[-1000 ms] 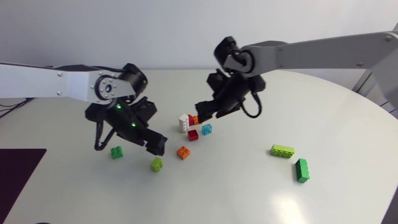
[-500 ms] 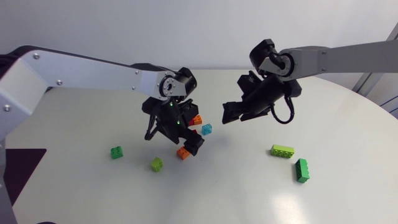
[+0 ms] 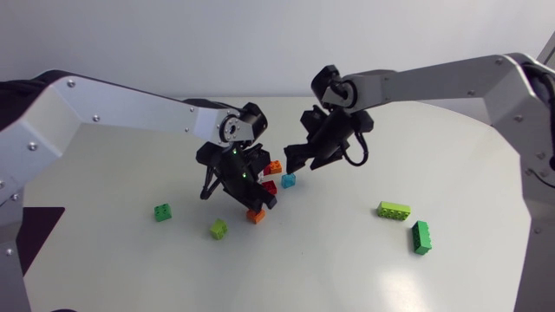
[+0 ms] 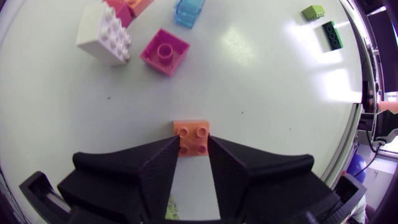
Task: Sort duplo bricks by size, large to the right and small to the left
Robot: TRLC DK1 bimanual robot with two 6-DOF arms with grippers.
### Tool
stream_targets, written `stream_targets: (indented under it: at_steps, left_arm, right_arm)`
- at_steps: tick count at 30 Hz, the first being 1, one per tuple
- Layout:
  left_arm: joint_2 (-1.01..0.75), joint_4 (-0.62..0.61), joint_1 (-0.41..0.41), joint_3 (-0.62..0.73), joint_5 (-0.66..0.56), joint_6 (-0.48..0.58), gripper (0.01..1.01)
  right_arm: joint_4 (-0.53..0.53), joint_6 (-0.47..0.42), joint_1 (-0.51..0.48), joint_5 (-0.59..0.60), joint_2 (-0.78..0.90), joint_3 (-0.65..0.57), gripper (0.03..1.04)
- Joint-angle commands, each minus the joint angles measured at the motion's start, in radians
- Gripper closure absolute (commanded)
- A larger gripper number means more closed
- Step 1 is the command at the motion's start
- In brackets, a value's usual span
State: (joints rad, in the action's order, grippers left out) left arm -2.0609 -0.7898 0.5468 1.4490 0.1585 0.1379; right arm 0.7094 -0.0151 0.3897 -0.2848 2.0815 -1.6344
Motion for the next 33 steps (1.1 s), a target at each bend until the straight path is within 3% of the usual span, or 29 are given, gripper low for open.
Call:
stream_targets:
  at_steps: [1,5,7,9,18,22,25,28,32,33]
  left_arm:
    - [0.03,0.0,-0.038,-0.076,0.007,0.02,0.792]
    - [0.067,-0.006,-0.099,-0.107,0.009,0.039,0.759]
    - [0.076,-0.02,-0.108,-0.102,0.009,0.04,0.515]
    - [0.085,-0.026,-0.11,-0.099,0.009,0.04,0.4]
    - [0.147,-0.049,-0.128,-0.116,0.009,0.057,0.369]
    - [0.174,-0.072,-0.127,-0.111,0.009,0.063,0.272]
    - [0.188,-0.081,-0.127,-0.113,0.009,0.068,0.144]
    - [0.191,-0.083,-0.131,-0.119,0.009,0.069,0.139]
    - [0.188,-0.075,-0.13,-0.128,0.01,0.071,0.139]
    - [0.183,-0.071,-0.123,-0.131,0.013,0.071,0.138]
  right_arm:
    - [0.025,0.004,0.023,-0.002,0.057,-0.013,0.11]
    - [0.025,0.004,0.038,0.009,0.106,-0.038,0.11]
    - [0.028,0.004,0.052,0.038,0.132,-0.062,0.11]
    - [0.03,0.006,0.066,0.056,0.153,-0.087,0.11]
    - [0.068,0.012,0.071,0.072,0.221,-0.189,0.12]
    - [0.07,0.015,0.078,0.073,0.246,-0.206,0.17]
    - [0.075,0.018,0.084,0.073,0.262,-0.225,0.22]
    - [0.081,0.021,0.094,0.075,0.258,-0.22,0.4]
    - [0.039,0.04,0.097,0.081,0.223,-0.189,0.93]
    - [0.035,0.043,0.098,0.081,0.218,-0.188,1.02]
